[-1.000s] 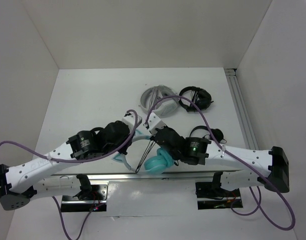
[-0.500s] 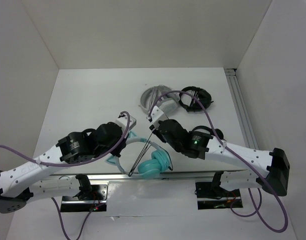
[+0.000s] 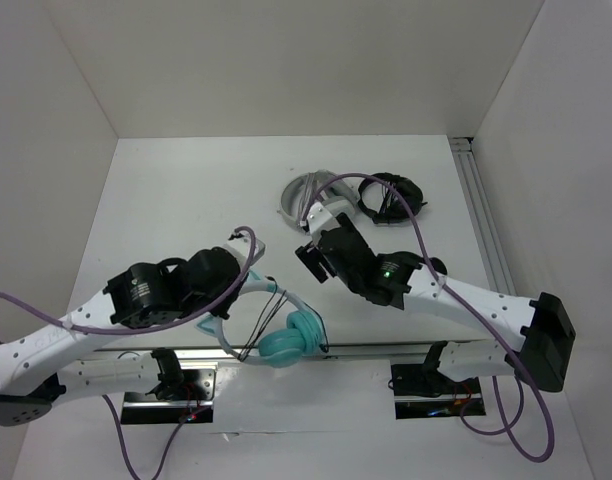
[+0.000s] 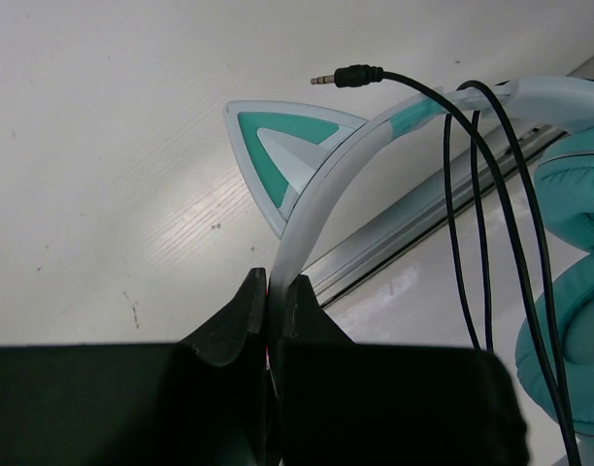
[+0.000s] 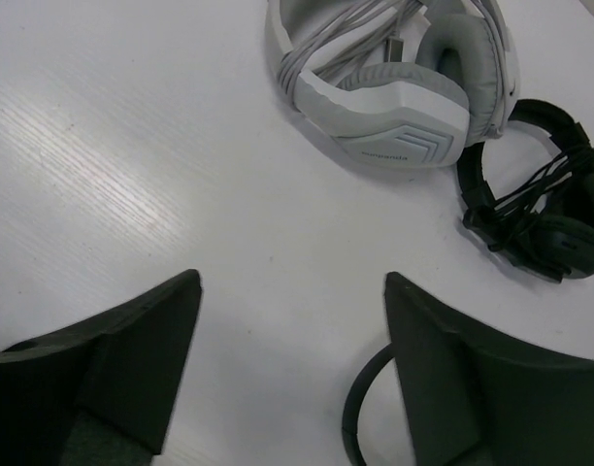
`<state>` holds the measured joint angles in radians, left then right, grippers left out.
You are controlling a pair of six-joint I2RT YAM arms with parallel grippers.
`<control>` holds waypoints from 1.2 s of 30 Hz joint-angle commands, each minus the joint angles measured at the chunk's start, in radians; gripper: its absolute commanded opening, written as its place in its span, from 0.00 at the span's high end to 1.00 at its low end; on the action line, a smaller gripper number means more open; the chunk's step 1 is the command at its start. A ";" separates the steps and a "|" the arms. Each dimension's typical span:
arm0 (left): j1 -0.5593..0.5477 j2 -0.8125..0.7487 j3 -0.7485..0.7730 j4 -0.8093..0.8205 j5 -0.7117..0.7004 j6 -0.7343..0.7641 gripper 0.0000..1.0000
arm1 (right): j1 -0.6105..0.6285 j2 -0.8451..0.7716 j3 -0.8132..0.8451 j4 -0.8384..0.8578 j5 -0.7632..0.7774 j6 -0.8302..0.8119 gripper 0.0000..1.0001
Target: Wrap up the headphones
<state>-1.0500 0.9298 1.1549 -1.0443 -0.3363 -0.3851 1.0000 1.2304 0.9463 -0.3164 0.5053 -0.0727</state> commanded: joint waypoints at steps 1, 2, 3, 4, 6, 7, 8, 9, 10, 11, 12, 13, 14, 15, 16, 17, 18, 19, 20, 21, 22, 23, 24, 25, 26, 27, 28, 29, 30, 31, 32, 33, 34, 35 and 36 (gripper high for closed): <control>-0.002 0.029 0.060 0.001 -0.119 -0.106 1.00 | -0.015 -0.051 0.014 0.051 0.048 0.040 0.12; -0.002 0.038 0.060 0.001 -0.177 -0.127 1.00 | -0.015 -0.074 0.023 0.042 0.068 0.066 0.06; 0.008 0.038 0.051 -0.009 -0.209 -0.176 1.00 | -0.024 -0.086 0.023 0.028 0.103 0.080 0.00; 0.021 0.050 0.039 -0.010 -0.239 -0.201 1.00 | -0.024 -0.097 0.038 0.016 0.117 0.096 0.00; 0.062 0.050 0.019 0.004 -0.268 -0.228 1.00 | -0.024 -0.121 0.075 -0.044 0.140 0.147 0.00; 0.117 0.050 -0.012 0.047 -0.277 -0.239 1.00 | -0.024 -0.121 0.091 -0.067 0.141 0.163 0.00; 0.145 0.031 -0.035 0.073 -0.289 -0.239 1.00 | -0.024 -0.146 0.115 -0.090 0.141 0.178 0.00; 0.198 -0.008 -0.062 0.107 -0.290 -0.239 1.00 | -0.024 -0.157 0.124 -0.123 0.115 0.198 0.00; 0.228 -0.028 -0.093 0.142 -0.290 -0.239 1.00 | -0.024 -0.167 0.134 -0.136 0.099 0.198 0.00; 0.258 -0.048 -0.153 0.209 -0.279 -0.239 1.00 | -0.024 -0.196 0.143 -0.147 0.081 0.209 0.00; 0.292 -0.065 -0.179 0.239 -0.270 -0.226 1.00 | -0.024 -0.210 0.143 -0.156 0.066 0.218 0.00; 0.365 -0.075 -0.201 0.259 -0.259 -0.210 1.00 | -0.014 -0.224 0.143 -0.165 0.038 0.218 0.00; 0.404 -0.085 -0.231 0.301 -0.216 -0.192 1.00 | -0.014 -0.250 0.143 -0.165 0.029 0.218 0.00; 0.444 -0.085 -0.231 0.317 -0.198 -0.158 1.00 | -0.003 -0.259 0.143 -0.179 0.029 0.218 0.00; 0.514 -0.071 -0.231 0.328 -0.187 -0.146 1.00 | 0.008 -0.259 0.143 -0.179 0.029 0.231 0.00; 0.548 -0.071 -0.244 0.340 -0.176 -0.130 1.00 | 0.008 -0.259 0.143 -0.193 0.039 0.231 0.00; 0.582 -0.054 -0.244 0.371 -0.149 -0.114 1.00 | 0.018 -0.259 0.152 -0.202 0.051 0.247 0.00; 0.616 -0.045 -0.254 0.381 -0.130 -0.104 1.00 | 0.019 -0.259 0.152 -0.229 0.061 0.269 0.00; 0.684 -0.016 -0.267 0.397 -0.101 -0.089 1.00 | 0.028 -0.259 0.163 -0.242 0.079 0.269 0.00; 0.715 0.003 -0.267 0.412 -0.046 -0.089 1.00 | 0.028 -0.249 0.163 -0.251 0.079 0.283 0.00; 0.746 0.024 -0.267 0.421 -0.031 -0.089 1.00 | 0.038 -0.249 0.163 -0.251 0.090 0.283 0.00; 0.806 0.050 -0.276 0.421 -0.018 -0.089 1.00 | 0.038 -0.249 0.163 -0.251 0.090 0.283 0.00; 0.835 0.104 -0.276 0.421 -0.018 -0.089 1.00 | 0.038 -0.249 0.163 -0.251 0.090 0.283 0.00; 0.863 0.127 -0.276 0.421 -0.004 -0.089 1.00 | 0.048 -0.261 0.152 -0.242 0.079 0.283 0.00; 0.911 0.151 -0.276 0.421 -0.004 -0.089 1.00 | 0.048 -0.261 0.152 -0.242 0.079 0.283 0.00; 0.936 0.193 -0.267 0.412 -0.004 -0.100 1.00 | 0.048 -0.270 0.143 -0.242 0.079 0.283 0.00; 0.959 0.213 -0.267 0.412 -0.004 -0.116 1.00 | 0.048 -0.270 0.143 -0.231 0.079 0.283 0.00; 1.005 0.233 -0.255 0.382 -0.018 -0.130 1.00 | 0.048 -0.270 0.143 -0.231 0.079 0.272 0.00; 1.025 0.250 -0.254 0.373 -0.045 -0.144 1.00 | 0.048 -0.270 0.134 -0.221 0.079 0.272 0.00; 1.066 0.279 -0.254 0.372 -0.046 -0.153 1.00 | 0.048 -0.270 0.134 -0.220 0.079 0.272 0.00; 1.084 0.293 -0.254 0.372 -0.046 -0.153 1.00 | 0.057 -0.270 0.125 -0.220 0.079 0.272 0.00; 1.099 0.309 -0.254 0.372 -0.037 -0.153 0.99 | 0.057 -0.270 0.124 -0.210 0.079 0.272 0.00; 1.111 0.326 -0.245 0.372 -0.021 -0.153 0.99 | 0.057 -0.270 0.114 -0.201 0.070 0.272 0.00; 1.133 0.364 -0.245 0.372 -0.011 -0.153 0.96 | 0.057 -0.270 0.114 -0.201 0.059 0.272 0.00; 1.133 0.382 -0.245 0.372 0.020 -0.153 0.95 | 0.057 -0.270 0.114 -0.201 0.059 0.272 0.00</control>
<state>0.0647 1.2736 0.8757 -0.7017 -0.3775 -0.5068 1.0477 0.9779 1.0657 -0.5430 0.5644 0.1932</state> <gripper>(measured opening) 0.121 0.999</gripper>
